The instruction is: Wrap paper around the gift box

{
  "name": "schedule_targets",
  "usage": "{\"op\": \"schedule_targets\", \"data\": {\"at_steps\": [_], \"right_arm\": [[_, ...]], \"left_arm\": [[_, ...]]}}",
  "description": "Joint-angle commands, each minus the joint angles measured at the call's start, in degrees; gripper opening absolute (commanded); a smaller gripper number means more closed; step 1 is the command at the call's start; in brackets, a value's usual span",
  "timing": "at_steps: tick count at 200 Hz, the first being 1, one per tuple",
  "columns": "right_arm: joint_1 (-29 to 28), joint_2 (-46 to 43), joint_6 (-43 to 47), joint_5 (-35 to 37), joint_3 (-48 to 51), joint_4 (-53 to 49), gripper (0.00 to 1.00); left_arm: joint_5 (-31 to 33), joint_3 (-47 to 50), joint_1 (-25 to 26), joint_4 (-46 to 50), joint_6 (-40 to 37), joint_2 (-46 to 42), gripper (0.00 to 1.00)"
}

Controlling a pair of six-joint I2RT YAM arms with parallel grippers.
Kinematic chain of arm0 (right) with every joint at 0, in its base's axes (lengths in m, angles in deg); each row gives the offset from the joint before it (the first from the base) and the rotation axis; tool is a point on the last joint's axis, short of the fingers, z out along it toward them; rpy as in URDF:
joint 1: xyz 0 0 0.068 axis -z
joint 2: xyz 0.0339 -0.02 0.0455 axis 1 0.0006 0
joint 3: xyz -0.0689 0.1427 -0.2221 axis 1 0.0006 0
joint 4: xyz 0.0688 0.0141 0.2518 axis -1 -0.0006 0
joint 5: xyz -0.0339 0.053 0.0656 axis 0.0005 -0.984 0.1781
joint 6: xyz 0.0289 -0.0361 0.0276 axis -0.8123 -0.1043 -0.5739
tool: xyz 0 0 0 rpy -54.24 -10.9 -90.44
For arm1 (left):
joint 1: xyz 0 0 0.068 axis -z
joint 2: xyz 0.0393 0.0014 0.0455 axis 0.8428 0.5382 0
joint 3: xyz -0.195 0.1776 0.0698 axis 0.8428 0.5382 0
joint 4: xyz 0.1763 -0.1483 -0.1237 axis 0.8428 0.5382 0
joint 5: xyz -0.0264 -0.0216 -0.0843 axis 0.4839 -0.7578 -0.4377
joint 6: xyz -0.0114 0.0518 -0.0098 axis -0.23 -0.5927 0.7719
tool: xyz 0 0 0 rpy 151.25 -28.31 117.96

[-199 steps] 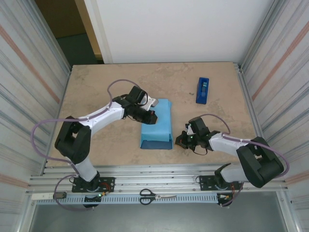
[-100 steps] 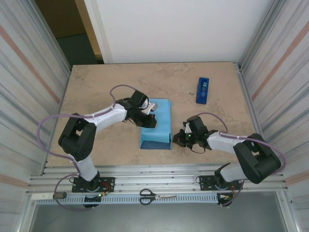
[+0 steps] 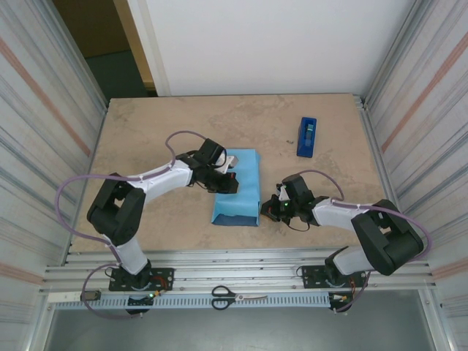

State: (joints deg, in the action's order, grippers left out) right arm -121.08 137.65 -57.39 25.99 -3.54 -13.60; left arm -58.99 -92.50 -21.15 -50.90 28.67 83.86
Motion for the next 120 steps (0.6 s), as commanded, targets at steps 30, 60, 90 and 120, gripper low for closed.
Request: {"op": "schedule_targets", "data": {"at_steps": [30, 60, 90, 120], "right_arm": [[1.2, -3.6, 1.3, 1.8, -0.9, -5.1, 0.02], [0.9, -1.6, 0.4, -0.8, -1.2, -1.2, 0.02], [0.5, -1.3, -0.1, 1.2, -1.9, -2.5, 0.02], [0.8, -6.7, 1.6, 6.4, -1.8, -9.2, 0.06]], "left_arm": [[7.2, 3.3, 0.5, 1.2, 1.3, 1.2, 0.02], [6.1, 2.1, 0.0, 2.0, -0.9, 1.1, 0.02], [6.1, 0.0, 0.0, 4.0, -3.3, 1.5, 0.03], [3.0, -1.2, 0.2, 3.4, -5.7, 0.3, 0.12]]}}
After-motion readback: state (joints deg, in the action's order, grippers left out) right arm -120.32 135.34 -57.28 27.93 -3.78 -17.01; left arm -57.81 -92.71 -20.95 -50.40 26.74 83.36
